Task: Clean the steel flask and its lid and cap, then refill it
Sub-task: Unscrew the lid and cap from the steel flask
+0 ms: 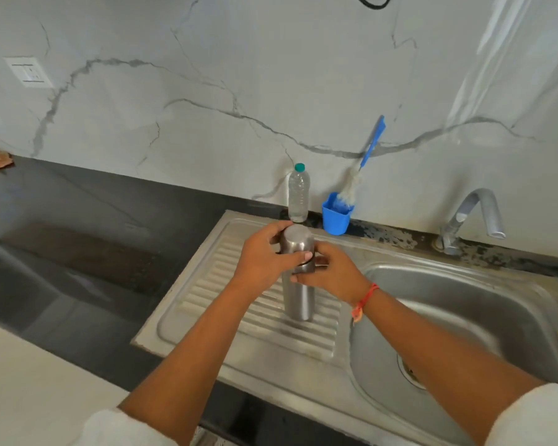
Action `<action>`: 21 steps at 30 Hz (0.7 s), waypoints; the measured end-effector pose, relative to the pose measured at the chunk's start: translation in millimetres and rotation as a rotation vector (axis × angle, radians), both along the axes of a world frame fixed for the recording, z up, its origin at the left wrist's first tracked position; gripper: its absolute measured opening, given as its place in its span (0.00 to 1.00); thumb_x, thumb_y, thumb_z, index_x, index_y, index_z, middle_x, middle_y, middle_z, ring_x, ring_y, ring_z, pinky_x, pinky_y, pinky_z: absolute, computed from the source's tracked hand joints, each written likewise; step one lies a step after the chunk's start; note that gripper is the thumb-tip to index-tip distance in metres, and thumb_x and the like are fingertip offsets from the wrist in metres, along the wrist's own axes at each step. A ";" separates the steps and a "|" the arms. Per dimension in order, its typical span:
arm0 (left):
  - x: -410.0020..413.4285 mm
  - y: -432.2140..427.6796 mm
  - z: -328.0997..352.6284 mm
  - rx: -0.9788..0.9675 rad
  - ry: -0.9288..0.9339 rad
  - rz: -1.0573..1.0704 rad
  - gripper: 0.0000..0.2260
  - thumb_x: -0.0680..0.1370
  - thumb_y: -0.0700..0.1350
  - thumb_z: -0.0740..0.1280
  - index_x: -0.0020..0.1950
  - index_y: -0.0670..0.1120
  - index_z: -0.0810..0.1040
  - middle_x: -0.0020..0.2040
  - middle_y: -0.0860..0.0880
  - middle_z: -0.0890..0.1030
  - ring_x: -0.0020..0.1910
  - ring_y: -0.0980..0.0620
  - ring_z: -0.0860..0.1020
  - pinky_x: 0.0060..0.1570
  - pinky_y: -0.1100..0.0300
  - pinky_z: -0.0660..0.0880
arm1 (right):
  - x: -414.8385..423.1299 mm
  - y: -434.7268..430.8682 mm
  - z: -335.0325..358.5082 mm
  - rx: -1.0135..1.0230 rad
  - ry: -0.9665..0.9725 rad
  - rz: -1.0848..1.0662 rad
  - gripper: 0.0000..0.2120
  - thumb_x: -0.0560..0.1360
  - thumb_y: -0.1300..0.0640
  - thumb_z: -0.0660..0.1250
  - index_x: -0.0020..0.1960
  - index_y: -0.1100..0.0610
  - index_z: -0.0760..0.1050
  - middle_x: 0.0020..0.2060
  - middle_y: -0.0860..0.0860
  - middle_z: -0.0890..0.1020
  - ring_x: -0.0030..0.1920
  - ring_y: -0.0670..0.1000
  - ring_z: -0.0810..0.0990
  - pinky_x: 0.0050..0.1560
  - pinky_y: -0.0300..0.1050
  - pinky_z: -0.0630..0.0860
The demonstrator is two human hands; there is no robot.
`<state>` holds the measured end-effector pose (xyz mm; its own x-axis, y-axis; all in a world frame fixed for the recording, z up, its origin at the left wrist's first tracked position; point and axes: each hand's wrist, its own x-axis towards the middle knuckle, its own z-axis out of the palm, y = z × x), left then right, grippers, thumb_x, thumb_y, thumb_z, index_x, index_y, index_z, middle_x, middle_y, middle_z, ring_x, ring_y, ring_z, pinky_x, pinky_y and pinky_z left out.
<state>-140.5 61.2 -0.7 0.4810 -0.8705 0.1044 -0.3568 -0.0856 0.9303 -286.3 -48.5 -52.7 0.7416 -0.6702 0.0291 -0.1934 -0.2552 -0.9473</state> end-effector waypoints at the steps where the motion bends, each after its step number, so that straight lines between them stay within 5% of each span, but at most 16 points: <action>1: -10.1 4.1 -3.4 0.007 0.015 -0.008 0.25 0.68 0.45 0.84 0.62 0.56 0.80 0.55 0.59 0.84 0.55 0.62 0.81 0.54 0.68 0.79 | -10.8 3.7 -5.3 0.023 0.002 0.009 0.25 0.64 0.53 0.83 0.59 0.47 0.80 0.52 0.46 0.85 0.54 0.49 0.84 0.58 0.54 0.81; 6: -38.2 16.8 -15.0 0.044 0.020 -0.027 0.29 0.67 0.44 0.84 0.65 0.56 0.78 0.57 0.57 0.83 0.59 0.59 0.80 0.57 0.60 0.81 | -40.4 22.4 -19.4 0.044 -0.015 -0.041 0.29 0.64 0.57 0.83 0.63 0.50 0.78 0.52 0.45 0.86 0.54 0.47 0.84 0.58 0.49 0.81; 18: -34.4 22.1 -6.8 0.128 -0.065 -0.143 0.31 0.68 0.44 0.84 0.67 0.54 0.76 0.59 0.59 0.80 0.59 0.59 0.78 0.53 0.67 0.76 | -45.2 36.9 -17.1 0.004 -0.002 -0.078 0.30 0.64 0.55 0.83 0.63 0.49 0.77 0.51 0.42 0.85 0.51 0.43 0.83 0.53 0.38 0.80; 21: -30.9 18.0 -6.3 0.184 -0.055 -0.221 0.35 0.69 0.45 0.83 0.72 0.56 0.72 0.65 0.56 0.76 0.63 0.56 0.76 0.58 0.61 0.79 | -44.7 37.2 -13.4 -0.016 0.015 -0.056 0.30 0.64 0.56 0.83 0.63 0.49 0.77 0.51 0.43 0.84 0.52 0.44 0.83 0.54 0.39 0.80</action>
